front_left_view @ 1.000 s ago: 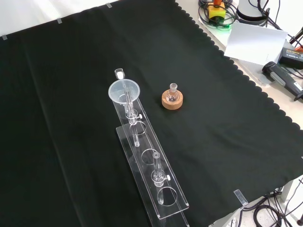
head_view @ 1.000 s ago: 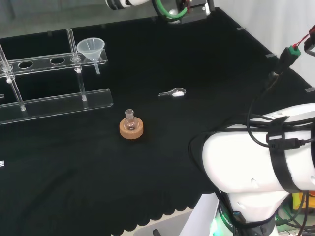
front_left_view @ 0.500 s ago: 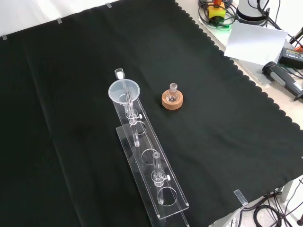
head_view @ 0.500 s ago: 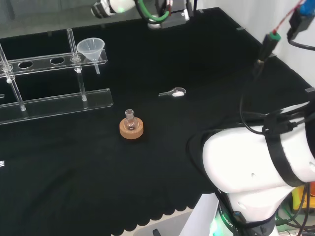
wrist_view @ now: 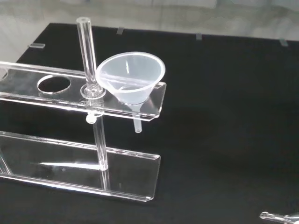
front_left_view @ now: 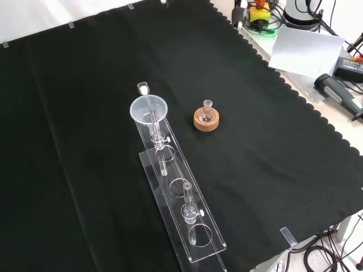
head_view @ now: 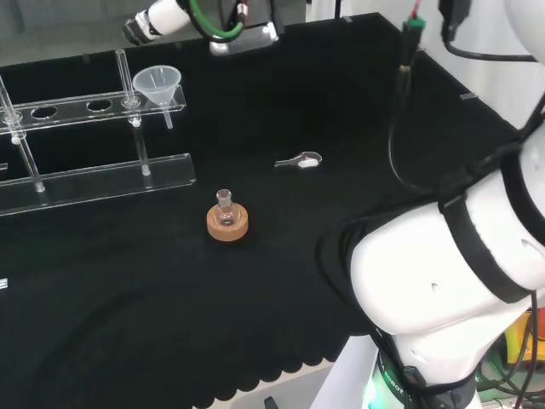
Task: Pick up the funnel from the transparent funnel stand.
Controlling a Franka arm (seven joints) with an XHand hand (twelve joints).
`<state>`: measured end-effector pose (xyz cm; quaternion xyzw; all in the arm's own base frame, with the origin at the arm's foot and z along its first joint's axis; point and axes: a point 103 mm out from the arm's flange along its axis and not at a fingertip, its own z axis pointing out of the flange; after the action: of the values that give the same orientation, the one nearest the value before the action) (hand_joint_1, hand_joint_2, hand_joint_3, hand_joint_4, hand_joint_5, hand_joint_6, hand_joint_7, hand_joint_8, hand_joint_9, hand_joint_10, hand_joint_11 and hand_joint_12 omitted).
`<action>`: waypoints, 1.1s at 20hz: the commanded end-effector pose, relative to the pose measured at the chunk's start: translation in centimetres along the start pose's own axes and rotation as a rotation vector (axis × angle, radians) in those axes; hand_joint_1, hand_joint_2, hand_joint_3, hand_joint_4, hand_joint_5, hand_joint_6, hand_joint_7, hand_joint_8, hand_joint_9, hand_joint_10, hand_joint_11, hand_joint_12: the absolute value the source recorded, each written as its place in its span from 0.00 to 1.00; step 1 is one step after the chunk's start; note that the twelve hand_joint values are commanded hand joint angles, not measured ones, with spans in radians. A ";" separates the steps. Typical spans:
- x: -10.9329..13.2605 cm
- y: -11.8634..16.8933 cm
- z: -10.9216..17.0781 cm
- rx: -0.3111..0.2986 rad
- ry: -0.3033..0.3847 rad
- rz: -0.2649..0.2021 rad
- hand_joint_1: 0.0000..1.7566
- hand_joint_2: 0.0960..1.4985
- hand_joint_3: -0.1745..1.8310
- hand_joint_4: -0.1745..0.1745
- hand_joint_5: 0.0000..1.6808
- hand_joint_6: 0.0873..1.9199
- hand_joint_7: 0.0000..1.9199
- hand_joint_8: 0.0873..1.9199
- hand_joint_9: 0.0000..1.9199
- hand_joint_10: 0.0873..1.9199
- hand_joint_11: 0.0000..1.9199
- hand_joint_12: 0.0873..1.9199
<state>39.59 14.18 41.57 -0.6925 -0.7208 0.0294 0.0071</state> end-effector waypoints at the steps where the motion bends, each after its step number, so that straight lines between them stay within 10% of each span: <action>1: 2.4 4.2 1.3 0.021 0.023 0.010 0.20 0.38 0.11 0.46 0.00 0.00 0.00 0.00 0.00 0.00 0.00 0.00; 22: 1.8 11.3 5.9 0.108 -0.053 -0.101 0.22 0.40 0.11 0.38 0.00 0.00 0.00 0.00 0.00 0.00 0.00 0.00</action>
<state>49.57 16.03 36.83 -0.6659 -0.7421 0.0724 0.0255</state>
